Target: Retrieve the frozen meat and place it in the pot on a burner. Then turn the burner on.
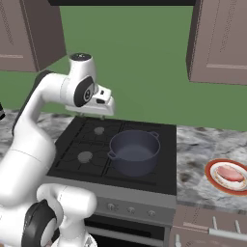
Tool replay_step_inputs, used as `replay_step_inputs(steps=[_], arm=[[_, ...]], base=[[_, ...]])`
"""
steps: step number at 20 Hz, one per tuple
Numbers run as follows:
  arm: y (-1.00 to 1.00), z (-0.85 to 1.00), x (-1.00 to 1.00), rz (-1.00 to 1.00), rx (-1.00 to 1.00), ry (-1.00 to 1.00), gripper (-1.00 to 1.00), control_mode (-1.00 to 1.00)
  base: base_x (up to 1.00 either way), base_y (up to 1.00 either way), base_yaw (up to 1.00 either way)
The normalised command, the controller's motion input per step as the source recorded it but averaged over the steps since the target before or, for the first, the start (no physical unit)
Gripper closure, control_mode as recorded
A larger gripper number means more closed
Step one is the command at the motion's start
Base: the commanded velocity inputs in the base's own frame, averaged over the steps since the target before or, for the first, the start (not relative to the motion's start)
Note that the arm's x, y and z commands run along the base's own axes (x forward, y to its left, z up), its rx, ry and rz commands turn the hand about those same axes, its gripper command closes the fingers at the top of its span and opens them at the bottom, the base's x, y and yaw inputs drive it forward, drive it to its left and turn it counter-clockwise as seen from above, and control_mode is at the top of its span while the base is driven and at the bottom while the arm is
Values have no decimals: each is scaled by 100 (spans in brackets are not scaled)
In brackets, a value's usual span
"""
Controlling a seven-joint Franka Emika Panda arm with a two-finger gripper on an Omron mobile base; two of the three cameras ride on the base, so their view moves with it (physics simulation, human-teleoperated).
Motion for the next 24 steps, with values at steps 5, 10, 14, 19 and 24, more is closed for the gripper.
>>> replay_step_inputs(steps=[5, 10, 14, 19, 24], arm=[[-40, 0, -19, -4, 0, 0, -100, -100], [-48, 0, -29, -6, 0, 0, -100, -100], [-53, 0, -23, -7, 0, 0, -100, -100], [-54, 0, -14, -8, 0, 0, -100, -100], [-56, 0, -2, -6, 0, 0, -100, -100]], base=[[0, 0, 0], [0, 0, 0], [0, 0, 0], [0, 0, 0], [0, 0, 0]])
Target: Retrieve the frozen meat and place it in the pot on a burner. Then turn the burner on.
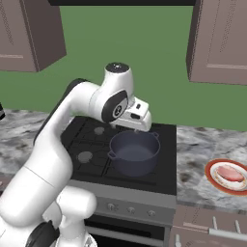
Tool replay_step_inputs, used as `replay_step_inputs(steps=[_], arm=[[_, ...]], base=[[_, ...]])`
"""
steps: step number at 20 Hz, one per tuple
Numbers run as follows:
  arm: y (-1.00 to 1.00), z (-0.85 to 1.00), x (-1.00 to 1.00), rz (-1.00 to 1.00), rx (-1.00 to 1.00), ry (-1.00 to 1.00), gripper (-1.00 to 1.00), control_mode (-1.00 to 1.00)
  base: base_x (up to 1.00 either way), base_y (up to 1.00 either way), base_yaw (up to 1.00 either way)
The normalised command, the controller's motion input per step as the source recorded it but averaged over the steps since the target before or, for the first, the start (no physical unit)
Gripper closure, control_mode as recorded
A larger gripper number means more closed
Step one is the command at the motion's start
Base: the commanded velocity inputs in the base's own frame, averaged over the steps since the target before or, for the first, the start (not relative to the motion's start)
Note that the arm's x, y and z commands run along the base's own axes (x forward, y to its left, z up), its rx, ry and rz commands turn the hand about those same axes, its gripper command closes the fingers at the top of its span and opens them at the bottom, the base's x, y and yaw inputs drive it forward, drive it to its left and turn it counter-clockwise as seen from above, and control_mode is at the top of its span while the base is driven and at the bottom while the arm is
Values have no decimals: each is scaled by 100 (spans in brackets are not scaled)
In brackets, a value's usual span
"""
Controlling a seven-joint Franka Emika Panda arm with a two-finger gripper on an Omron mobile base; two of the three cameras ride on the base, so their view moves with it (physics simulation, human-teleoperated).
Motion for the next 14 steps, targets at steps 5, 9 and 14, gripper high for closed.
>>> replay_step_inputs(steps=[5, 9, 14], arm=[[-62, 0, 0, -3, 0, 0, -100, -100], [-37, 0, 0, -1, 0, 0, -100, -100], [-52, 0, 0, 0, 0, 0, -100, -100]], base=[[0, 0, 0], [0, 0, 0], [0, 0, 0]])
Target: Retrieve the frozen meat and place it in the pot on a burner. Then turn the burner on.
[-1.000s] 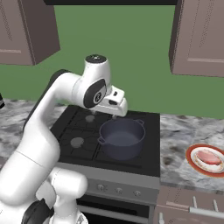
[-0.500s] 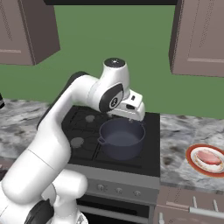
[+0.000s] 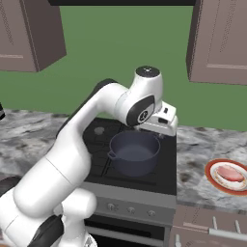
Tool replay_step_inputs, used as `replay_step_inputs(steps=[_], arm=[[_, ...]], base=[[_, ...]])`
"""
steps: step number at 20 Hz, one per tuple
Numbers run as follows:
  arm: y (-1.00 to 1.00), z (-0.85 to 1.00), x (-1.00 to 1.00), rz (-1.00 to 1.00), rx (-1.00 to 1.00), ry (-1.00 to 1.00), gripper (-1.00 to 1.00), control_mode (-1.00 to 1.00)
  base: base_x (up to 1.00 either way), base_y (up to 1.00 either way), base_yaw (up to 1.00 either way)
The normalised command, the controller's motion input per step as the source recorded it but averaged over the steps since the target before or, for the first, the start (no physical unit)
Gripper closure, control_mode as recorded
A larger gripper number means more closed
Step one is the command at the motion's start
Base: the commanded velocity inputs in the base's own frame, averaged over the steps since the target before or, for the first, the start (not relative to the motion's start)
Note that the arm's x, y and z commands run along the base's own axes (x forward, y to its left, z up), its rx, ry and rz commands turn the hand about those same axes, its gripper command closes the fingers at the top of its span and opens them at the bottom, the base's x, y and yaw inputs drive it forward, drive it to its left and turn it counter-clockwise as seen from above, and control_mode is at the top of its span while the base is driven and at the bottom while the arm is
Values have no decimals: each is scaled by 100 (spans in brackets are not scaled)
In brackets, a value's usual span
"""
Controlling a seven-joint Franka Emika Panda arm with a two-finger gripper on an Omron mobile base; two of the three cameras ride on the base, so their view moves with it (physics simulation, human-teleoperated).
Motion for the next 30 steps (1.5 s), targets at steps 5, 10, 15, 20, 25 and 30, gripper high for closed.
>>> replay_step_inputs(steps=[5, 10, 15, 20, 25, 30], arm=[[-25, -3, 0, 0, 0, 0, -100, -100], [-31, -1, 0, 0, 0, 0, -100, -100], [-15, -8, 0, 0, -5, 0, -100, -100], [-28, -9, 0, 0, -5, 0, -100, -100], [-41, -23, 0, 0, -1, 0, -100, -100], [-33, -22, 0, 0, 0, 0, -100, -100]], base=[[0, 0, 0], [0, 0, 0], [0, 0, 0], [0, 0, 0], [0, 0, 0], [0, 0, 0]])
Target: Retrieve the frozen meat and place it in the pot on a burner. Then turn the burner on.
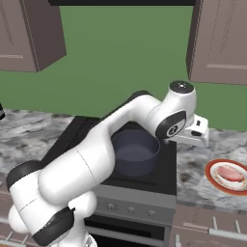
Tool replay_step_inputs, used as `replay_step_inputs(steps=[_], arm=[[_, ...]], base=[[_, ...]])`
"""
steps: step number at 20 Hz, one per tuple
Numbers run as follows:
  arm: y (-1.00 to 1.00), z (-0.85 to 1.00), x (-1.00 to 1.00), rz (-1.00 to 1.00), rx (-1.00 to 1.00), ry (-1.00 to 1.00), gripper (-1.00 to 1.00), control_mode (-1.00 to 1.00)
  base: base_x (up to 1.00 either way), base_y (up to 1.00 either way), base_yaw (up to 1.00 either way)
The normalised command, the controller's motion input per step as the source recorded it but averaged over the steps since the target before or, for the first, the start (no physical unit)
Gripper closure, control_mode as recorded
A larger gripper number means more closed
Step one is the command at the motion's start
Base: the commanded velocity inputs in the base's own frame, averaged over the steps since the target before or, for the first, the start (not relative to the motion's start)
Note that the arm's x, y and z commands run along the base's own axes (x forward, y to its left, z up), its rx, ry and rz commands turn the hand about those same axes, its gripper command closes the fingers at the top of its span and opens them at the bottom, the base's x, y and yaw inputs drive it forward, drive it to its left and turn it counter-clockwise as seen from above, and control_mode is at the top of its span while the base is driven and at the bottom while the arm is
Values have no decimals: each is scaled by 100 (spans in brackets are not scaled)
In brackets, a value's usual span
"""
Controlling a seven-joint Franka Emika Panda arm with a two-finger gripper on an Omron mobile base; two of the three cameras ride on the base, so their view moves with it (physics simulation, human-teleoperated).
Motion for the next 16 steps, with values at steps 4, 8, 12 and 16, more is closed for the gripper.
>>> replay_step_inputs(steps=[4, 8, 12, 16], arm=[[-31, -12, 0, 0, 0, 0, -100, -100], [-33, -20, 2, 0, 0, 0, -100, -100], [-38, -28, 7, 5, 0, 1, -100, -100], [-36, -24, 1, 4, 0, 1, -100, -100]], base=[[0, 0, 0], [0, 0, 0], [0, 0, 0], [0, 0, 0]])
